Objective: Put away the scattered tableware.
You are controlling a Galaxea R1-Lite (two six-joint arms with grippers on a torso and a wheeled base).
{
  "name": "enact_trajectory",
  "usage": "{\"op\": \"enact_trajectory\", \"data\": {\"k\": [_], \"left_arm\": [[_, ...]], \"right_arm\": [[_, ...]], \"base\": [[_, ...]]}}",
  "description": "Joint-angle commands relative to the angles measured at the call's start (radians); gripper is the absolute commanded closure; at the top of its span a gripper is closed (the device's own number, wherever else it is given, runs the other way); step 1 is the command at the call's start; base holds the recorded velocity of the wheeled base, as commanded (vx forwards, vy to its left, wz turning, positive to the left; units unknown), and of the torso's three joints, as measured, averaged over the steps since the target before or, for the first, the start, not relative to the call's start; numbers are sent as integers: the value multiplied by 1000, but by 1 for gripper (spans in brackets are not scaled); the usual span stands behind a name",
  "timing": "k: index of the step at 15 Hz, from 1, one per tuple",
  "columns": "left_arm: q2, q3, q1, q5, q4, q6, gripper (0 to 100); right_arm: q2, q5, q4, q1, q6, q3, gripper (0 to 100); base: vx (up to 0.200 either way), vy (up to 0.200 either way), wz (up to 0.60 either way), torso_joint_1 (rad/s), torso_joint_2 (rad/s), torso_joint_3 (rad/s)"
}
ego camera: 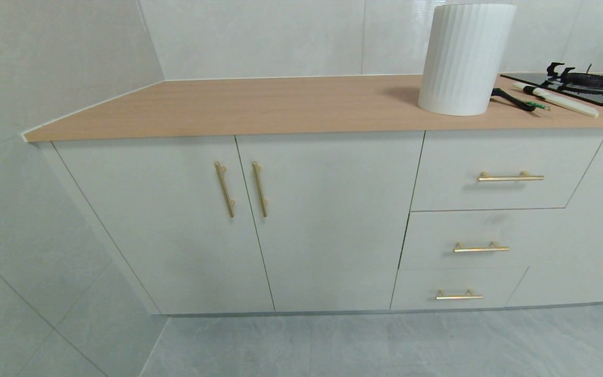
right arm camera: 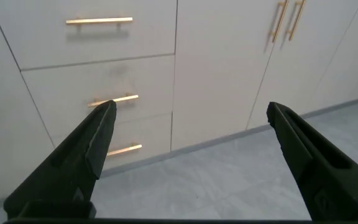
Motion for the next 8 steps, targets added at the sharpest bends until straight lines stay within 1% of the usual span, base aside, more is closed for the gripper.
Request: {"op": "enact_trajectory", "data": {"k": [1,2,3,4,6,7,8], "left_arm": [[-6,55,2,-99,-48,1,0],[-6,69,2,-149,-78,4,0],[-6,92,2,-195,-108,5,0],[-6,100,2,-208,-109,4,0],[-6,101,2,-209,-109,1,0],[-6,101,2,-209,-109,-7,0],[-6,101,2,-209,-109,-16,0]], "right_arm": [[-22,40,-70,-8,10,116,0],[-21,117,-13,-8,54,113,0],[-21,184,-10,-8,102,114,0],[-21,229,-9,-8,111,114,0],[-21,289,7,-6,119,114,0],[-19,370,54,-6,111,110,0],[-19,379,43,-6,102,111,0]], "base": [[0,0,0,0,0,0],[0,0,0,0,0,0],[0,0,0,0,0,0],[0,0,0,0,0,0],[0,0,0,0,0,0],[0,0,0,0,0,0],[0,0,0,0,0,0]]}}
